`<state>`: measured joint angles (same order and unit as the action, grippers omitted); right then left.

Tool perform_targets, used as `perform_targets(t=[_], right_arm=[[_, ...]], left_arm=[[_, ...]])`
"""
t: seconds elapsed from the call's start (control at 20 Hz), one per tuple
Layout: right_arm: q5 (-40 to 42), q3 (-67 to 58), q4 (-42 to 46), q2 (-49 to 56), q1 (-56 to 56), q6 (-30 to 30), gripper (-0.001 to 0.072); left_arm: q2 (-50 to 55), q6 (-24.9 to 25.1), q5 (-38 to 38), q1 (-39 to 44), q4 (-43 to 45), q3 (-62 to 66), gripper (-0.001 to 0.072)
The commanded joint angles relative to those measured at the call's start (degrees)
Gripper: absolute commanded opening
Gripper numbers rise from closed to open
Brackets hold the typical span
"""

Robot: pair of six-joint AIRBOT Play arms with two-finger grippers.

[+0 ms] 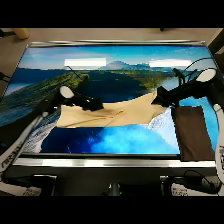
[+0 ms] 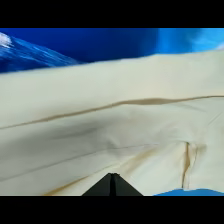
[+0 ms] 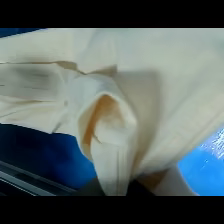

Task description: Fold the shirts.

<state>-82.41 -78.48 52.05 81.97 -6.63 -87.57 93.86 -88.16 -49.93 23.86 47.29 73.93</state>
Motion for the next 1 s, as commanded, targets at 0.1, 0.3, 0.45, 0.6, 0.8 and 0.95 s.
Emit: perform_targets(t=[0.1,0.3,0.45,0.6,0.8,0.95], right_arm=[[-6.0,-0.7,-1.0,-14.5,0.1,-3.4,0.0025],[-5.7,-0.7,-1.5,-18.8,0.1,-5.8,0.0025],[-2.7,-0.7,-4.6,-17.3,0.5,-5.8,0.0025],[5.2,-0.7,-5.4,-12.0,8.3,-5.8,0.0026],[21.4,-1.0,-12.6,1.7,24.2,-4.0,0.0026],[25.6,-4.3,-23.3,15.3,32.6,-0.5,0.0187]], left_arm=[[12.7,9.2,10.1,15.2,-31.2,1.3,0.0021],[15.2,17.3,10.2,18.3,-38.9,4.3,0.0018],[9.6,17.4,9.8,11.6,-32.0,4.3,0.0017],[-1.1,10.6,8.5,0.2,-15.2,4.3,0.0017],[-18.2,7.5,5.5,-15.4,-6.1,4.3,0.0018],[-28.9,6.7,5.1,-21.9,-6.1,4.3,0.0018]])
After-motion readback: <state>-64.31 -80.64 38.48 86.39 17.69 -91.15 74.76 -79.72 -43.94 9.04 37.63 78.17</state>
